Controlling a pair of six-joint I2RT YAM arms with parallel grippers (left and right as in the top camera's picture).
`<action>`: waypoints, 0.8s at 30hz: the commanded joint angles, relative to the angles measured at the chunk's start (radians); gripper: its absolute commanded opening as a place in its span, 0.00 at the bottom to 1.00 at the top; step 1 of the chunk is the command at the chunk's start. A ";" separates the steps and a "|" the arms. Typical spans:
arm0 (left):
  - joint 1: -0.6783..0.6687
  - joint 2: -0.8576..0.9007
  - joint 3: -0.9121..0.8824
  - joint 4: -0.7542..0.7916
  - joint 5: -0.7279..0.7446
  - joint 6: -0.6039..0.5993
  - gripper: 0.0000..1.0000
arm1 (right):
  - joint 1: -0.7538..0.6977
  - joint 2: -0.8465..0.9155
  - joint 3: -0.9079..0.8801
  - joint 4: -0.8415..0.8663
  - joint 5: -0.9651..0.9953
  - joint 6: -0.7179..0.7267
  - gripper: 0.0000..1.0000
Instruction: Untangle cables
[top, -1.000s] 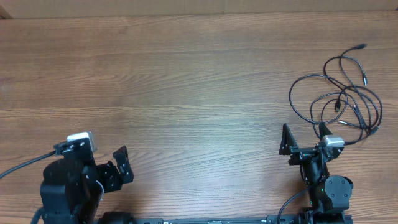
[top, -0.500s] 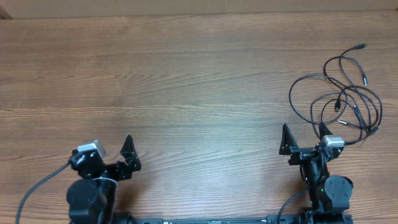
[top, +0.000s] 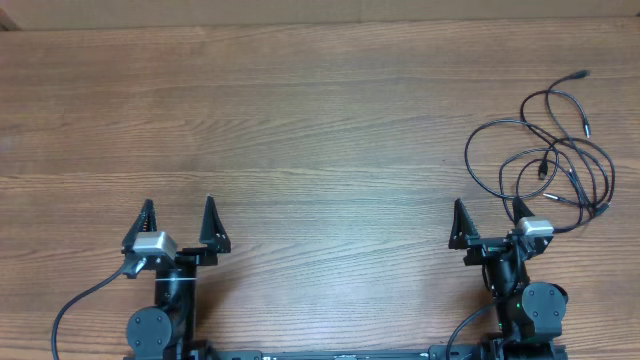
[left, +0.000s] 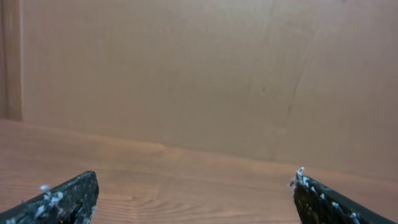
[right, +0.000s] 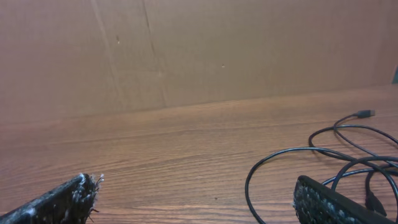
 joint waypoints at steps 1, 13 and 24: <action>0.006 -0.011 -0.038 0.007 -0.006 0.093 0.99 | 0.006 -0.009 -0.010 0.006 -0.001 0.003 1.00; 0.005 -0.011 -0.037 -0.218 -0.031 0.072 1.00 | 0.006 -0.009 -0.010 0.006 -0.001 0.003 1.00; 0.005 -0.010 -0.037 -0.218 -0.031 0.071 1.00 | 0.006 -0.009 -0.010 0.006 -0.001 0.003 1.00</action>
